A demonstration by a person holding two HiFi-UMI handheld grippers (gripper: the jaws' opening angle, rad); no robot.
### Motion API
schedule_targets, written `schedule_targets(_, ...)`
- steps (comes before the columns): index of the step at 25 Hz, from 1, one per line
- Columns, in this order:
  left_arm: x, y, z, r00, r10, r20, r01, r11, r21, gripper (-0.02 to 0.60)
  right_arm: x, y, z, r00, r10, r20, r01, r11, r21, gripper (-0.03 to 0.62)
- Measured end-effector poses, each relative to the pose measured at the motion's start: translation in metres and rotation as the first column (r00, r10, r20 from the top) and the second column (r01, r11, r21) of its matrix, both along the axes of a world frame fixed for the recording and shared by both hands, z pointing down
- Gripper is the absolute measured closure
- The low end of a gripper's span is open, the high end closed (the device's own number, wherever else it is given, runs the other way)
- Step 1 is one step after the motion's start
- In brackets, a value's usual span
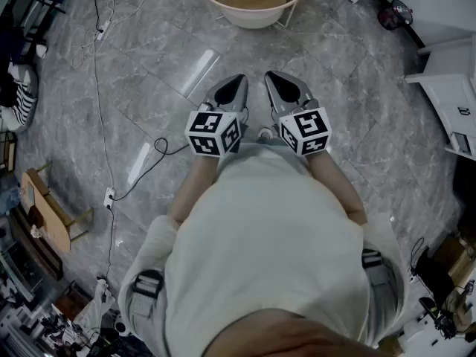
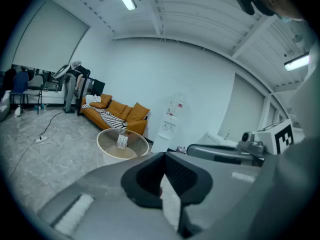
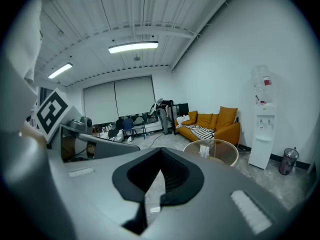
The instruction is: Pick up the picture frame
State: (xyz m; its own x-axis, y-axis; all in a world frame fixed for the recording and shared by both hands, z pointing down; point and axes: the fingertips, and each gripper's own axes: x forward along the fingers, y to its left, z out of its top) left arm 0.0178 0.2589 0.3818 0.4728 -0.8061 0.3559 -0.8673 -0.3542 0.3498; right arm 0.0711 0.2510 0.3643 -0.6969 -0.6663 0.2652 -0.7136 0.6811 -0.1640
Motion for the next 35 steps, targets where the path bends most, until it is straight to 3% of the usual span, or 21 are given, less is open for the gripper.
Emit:
schedule_targets(6,0.006,0.008,-0.006,1.0,-0.005,0.03,0.004,1.0,0.006,0.58,0.002,0.012,-0.008,1.0,-0.018,-0.013,0.019,1.0,0.023,0.595)
schedule_targets(10,0.012,0.012,-0.008,1.0,0.023,0.008,-0.023,1.0,0.0,0.58,0.002,0.015,-0.011,0.999,-0.027,-0.023,0.028,0.999,0.035,0.595)
schedule_targets(16,0.014,0.017,-0.007,1.0,-0.006,-0.015,0.006,1.0,-0.01,0.58,0.01,0.019,-0.011,0.999,-0.034,-0.025,0.036,0.998,0.055,0.595)
schedule_targets(26,0.029,0.033,0.006,1.0,-0.008,-0.013,0.008,0.999,-0.046,0.58,0.03,0.023,-0.001,1.0,-0.007,-0.001,0.007,1.0,0.003,0.595)
schedule_targets(30,0.026,0.025,0.013,0.999,-0.021,0.031,0.024,0.997,-0.074,0.58,0.028,0.023,0.005,0.999,-0.026,-0.035,0.027,1.0,0.006,0.595)
schedule_targets(35,0.023,0.008,0.018,1.0,-0.014,0.014,0.015,0.997,-0.076,0.58,0.024,0.009,0.012,0.997,-0.035,-0.066,0.036,0.999,0.017,0.594)
